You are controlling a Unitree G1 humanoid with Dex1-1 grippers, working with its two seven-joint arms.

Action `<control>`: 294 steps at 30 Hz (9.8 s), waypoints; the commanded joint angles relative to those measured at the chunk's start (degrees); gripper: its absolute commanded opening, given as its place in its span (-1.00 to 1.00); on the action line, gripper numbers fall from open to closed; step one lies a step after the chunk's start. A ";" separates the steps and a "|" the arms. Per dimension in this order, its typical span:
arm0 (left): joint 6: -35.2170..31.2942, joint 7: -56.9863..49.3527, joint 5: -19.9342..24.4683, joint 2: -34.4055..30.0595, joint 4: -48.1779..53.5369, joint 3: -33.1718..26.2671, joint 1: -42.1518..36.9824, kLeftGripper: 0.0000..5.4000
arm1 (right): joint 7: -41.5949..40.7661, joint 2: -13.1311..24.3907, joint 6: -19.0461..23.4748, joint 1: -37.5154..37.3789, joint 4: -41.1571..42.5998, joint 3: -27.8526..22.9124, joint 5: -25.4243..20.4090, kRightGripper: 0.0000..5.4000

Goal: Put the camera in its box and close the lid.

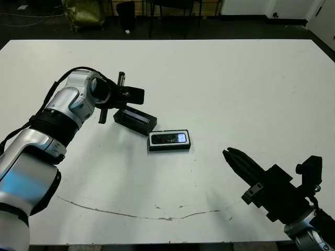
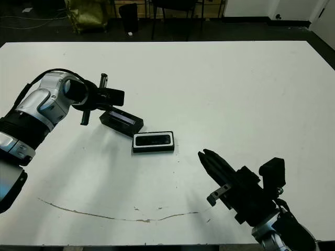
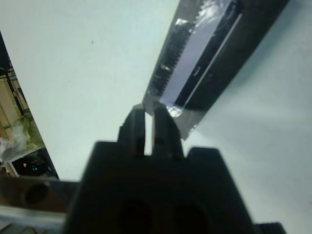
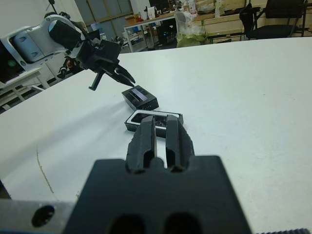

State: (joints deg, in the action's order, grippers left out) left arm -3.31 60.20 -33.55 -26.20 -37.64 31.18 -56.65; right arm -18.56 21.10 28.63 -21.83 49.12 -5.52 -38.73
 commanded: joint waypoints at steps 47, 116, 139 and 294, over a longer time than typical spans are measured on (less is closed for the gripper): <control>7.27 -11.60 0.25 9.11 -20.17 0.08 -12.50 -1.00 | -0.92 1.62 0.02 -0.91 -1.94 0.90 2.69 -0.99; -1.92 2.95 4.48 -1.27 9.94 -1.51 9.19 -1.00 | -0.04 1.62 1.08 -1.20 -1.28 0.78 -2.35 -0.99; -8.68 11.08 9.13 -4.92 23.26 -0.25 16.28 -1.00 | 0.61 2.13 1.50 -0.22 -1.71 2.13 -1.08 -0.99; -46.78 -72.52 36.49 35.09 75.29 -31.84 64.93 0.99 | -5.44 -3.53 -3.20 6.53 -13.72 11.66 4.05 -1.00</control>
State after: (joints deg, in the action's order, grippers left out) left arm -49.21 -12.38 3.00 8.63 38.93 -0.14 8.28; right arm -23.46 17.44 25.78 -14.82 36.47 6.32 -35.17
